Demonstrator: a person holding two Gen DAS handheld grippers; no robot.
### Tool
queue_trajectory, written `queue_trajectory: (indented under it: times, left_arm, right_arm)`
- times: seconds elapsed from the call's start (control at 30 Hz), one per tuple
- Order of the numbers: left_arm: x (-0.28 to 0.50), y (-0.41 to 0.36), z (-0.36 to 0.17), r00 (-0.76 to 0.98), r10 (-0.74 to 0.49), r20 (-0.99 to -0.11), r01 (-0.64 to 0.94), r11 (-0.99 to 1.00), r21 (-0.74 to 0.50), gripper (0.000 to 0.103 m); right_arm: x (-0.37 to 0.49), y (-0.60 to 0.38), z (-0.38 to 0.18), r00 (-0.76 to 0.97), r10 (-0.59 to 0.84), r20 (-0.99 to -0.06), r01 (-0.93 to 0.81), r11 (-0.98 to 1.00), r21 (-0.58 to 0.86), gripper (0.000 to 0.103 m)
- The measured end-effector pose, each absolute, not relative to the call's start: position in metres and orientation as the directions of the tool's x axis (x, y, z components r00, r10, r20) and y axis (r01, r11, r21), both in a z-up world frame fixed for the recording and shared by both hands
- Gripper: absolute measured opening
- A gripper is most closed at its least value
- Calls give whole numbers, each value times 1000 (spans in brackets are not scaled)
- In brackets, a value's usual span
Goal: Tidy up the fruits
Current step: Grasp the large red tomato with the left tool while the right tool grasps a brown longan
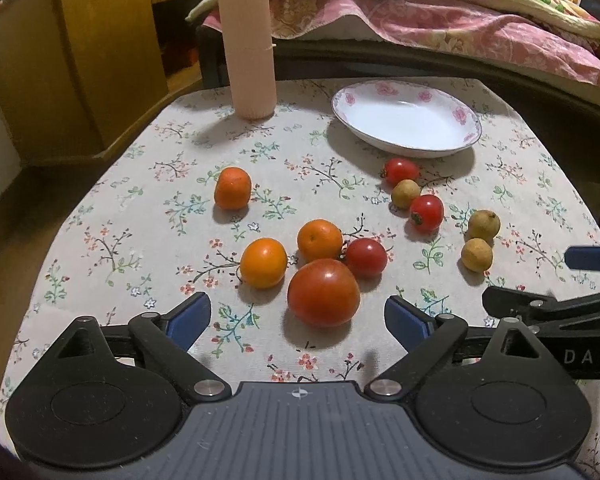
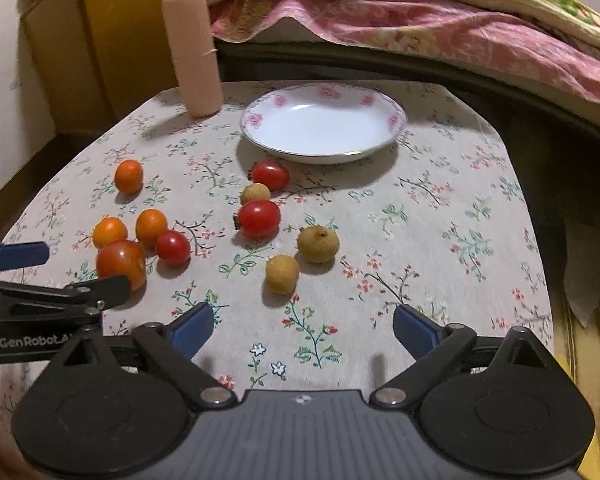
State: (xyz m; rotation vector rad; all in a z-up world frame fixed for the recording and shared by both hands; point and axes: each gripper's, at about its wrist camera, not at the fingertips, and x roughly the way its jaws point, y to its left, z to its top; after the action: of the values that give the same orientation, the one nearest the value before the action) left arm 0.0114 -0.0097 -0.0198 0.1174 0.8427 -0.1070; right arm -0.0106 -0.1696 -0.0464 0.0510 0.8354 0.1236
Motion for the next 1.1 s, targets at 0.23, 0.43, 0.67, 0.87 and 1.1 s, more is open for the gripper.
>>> queue_trajectory:
  times: [0.23, 0.43, 0.67, 0.87, 1.1]
  left_arm:
    - [12, -21, -27, 674, -62, -737, 214, 970, 114, 93]
    - [20, -22, -32, 683, -101, -723, 239, 967, 92, 81]
    - [24, -30, -41, 665, -118, -737, 274, 957, 95, 82]
    - [21, -39, -43, 674, -112, -730, 304, 943, 136, 82]
    - [16, -46, -45, 700, -83, -709, 324, 922, 213, 72]
  right_arm:
    - [2, -174, -49, 636, 158, -755, -108, 987, 116, 76]
    - [16, -179, -56, 626, 183, -758, -111, 983, 145, 76]
    - [25, -176, -64, 605, 213, -767, -135, 977, 165, 68]
    - [31, -176, -67, 620, 216, -754, -137, 976, 167, 54]
    - [29, -162, -68, 632, 202, -748, -205, 975, 89, 28]
